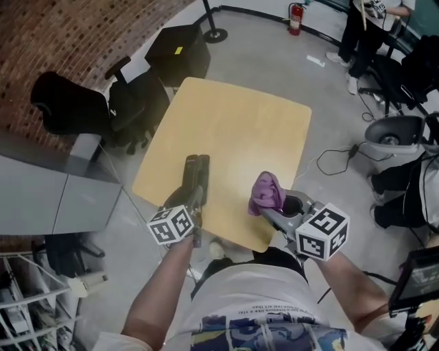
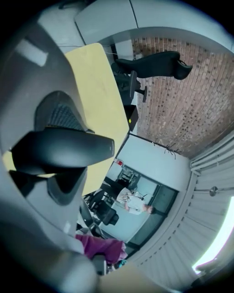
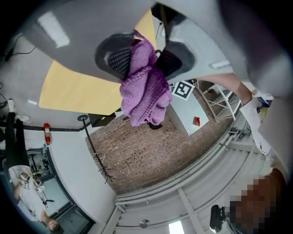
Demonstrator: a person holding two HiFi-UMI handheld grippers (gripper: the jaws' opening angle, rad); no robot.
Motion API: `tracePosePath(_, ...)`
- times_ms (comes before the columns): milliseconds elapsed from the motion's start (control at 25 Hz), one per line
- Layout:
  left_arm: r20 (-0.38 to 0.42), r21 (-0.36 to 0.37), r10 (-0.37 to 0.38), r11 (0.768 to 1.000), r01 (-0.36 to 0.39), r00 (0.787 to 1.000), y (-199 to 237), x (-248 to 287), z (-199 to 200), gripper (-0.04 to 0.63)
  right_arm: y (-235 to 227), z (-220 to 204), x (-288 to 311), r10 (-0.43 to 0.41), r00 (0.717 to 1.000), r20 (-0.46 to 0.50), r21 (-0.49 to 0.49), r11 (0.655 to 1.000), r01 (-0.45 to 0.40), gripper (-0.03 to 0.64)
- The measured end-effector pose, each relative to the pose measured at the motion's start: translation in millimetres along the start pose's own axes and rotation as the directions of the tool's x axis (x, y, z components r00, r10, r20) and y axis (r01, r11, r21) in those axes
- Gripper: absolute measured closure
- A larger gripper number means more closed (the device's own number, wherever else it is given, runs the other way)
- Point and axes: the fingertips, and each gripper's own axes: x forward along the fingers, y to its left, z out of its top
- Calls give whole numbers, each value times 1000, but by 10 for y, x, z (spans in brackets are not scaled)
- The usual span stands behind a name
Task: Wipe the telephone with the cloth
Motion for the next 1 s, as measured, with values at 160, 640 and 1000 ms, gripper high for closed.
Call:
tracePosePath(160, -22, 39, 55, 998, -54, 998, 65, 195, -99, 341, -98, -15, -40, 8, 1000, -28, 0, 1000, -8, 495)
tracePosePath(640, -78, 193, 191, 966, -173, 978, 229, 553, -207, 341, -219, 29, -58, 34, 997, -65, 5, 999, -34, 495)
tracePosePath(1000, -119, 276, 234, 941, -195, 965, 245, 690, -331, 341, -331, 9, -65, 40, 997, -71, 15, 999, -39, 495)
